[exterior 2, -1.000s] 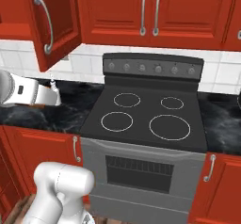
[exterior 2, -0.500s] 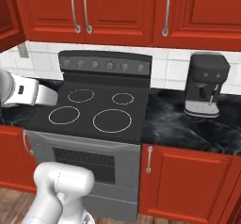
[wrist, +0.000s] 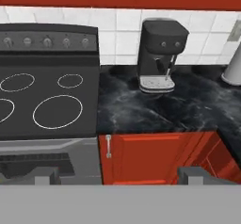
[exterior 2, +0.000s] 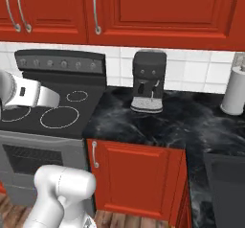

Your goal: Grab the spray bottle from the cabinet, then place it next to the cutting board for sanitizing. Then grab the dish brush from the countertop next to the sink and place it next to the cutting board.

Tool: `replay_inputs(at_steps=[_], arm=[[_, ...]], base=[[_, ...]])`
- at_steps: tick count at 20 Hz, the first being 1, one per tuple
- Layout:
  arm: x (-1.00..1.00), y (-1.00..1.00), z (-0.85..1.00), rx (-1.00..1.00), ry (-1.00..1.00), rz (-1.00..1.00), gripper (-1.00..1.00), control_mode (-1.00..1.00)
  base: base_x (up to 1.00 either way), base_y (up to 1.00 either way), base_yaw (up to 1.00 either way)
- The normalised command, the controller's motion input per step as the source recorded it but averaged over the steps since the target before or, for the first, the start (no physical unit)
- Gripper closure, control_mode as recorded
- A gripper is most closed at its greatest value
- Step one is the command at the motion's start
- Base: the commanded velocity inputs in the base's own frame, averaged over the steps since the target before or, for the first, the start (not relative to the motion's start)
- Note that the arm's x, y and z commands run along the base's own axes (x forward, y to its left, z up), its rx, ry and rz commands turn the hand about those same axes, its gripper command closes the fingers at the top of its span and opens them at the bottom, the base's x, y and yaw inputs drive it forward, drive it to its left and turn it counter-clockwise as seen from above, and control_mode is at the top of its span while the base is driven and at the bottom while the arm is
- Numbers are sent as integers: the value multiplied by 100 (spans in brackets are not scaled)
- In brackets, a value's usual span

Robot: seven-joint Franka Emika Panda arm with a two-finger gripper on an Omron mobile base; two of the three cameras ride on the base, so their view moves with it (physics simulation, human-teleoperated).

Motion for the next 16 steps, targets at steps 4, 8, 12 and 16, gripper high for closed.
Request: replay_inputs(at_steps=[4, 8, 12, 16], arm=[[0, 0, 0, 0, 0, 0, -100, 100], [0, 0, 0, 0, 0, 0, -100, 100], [0, 0, 0, 0, 0, 0, -100, 100], [0, 0, 0, 0, 0, 0, -100, 100]], base=[[0, 10, -58], [0, 49, -83], [0, 31, -88], [0, 4, -94]])
